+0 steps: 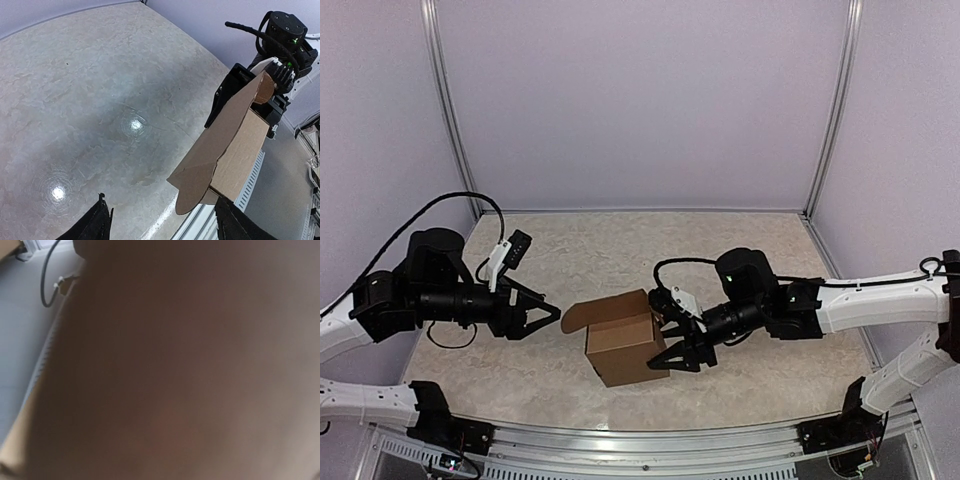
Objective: Fold the paper box
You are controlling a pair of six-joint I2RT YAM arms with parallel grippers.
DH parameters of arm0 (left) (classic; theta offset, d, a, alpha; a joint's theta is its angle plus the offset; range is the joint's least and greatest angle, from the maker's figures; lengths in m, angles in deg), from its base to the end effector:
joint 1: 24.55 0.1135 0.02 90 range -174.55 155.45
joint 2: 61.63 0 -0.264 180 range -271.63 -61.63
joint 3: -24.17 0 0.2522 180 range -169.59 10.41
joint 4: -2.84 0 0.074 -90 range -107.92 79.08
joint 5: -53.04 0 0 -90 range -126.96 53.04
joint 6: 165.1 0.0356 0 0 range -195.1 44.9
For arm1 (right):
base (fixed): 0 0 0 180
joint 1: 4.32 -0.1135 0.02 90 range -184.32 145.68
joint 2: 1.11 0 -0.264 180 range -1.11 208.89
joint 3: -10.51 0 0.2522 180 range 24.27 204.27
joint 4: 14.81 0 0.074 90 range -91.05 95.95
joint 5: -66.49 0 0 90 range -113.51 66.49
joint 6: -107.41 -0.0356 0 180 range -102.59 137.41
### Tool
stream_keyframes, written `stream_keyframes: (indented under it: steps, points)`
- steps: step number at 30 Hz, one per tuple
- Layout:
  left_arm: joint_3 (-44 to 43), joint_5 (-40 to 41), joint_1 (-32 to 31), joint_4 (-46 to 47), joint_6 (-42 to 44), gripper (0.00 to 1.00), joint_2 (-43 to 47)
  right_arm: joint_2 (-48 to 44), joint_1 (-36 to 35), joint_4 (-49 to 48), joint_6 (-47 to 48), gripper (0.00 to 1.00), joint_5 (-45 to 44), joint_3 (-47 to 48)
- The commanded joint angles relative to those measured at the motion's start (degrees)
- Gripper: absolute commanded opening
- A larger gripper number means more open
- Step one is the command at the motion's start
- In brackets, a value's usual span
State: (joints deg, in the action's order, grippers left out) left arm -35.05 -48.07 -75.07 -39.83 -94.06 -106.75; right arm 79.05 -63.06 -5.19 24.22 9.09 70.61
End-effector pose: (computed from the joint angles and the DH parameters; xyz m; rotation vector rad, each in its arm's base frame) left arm 0.1053 -0.1387 0.3099 0.7190 2.0778 -0.9186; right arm 0.1404 0.2682 0.2356 -1.4871 1.6275 1.1243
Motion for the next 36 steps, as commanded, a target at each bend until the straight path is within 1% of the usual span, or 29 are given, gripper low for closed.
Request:
stream_keyframes:
  steps: [1,9,15,20,25,26,31,32,36]
  points:
    - [-1.8,-1.1,-0.8,1.1,0.7,0.68,-0.8,0.8,0.4,-0.5,-2.2,0.13,1.8,1.1]
    - [-2.1,-3.0,-2.1,3.4,-0.1,0.56,-3.2,1.5,0.4,-2.0,-3.2,0.13,0.6,1.2]
    - [-3.3,-1.8,-3.9,3.0,0.3,0.48,-6.3,1.7,0.5,-2.6,-3.7,0.13,-0.4,1.3]
    - [-3.4,-1.4,-4.1,3.5,0.5,0.38,-7.5,1.8,0.4,-2.6,-4.1,0.13,-0.6,1.3]
    - [-3.8,-0.5,-4.2,3.5,1.2,0.3,-9.4,1.5,0.4,-3.3,-4.5,0.12,-0.1,1.1]
    - [-3.9,-0.5,-4.2,3.6,1.2,0.28,-9.6,1.5,0.4,-3.3,-4.6,0.12,0.0,1.1]
    - [-4.3,-1.1,-4.2,3.9,1.2,0.03,-10.4,1.9,0.3,-3.7,-4.7,0.12,-0.3,1.1]
    - [-4.5,-0.8,-4.2,4.1,1.1,0.0,-10.4,1.9,0.2,-3.7,-4.7,0.12,-0.6,1.1]
    - [-5.1,-1.3,-4.2,5.2,0.6,0.0,-10.2,2.1,-0.4,-4.5,-4.3,0.11,-2.9,0.9]
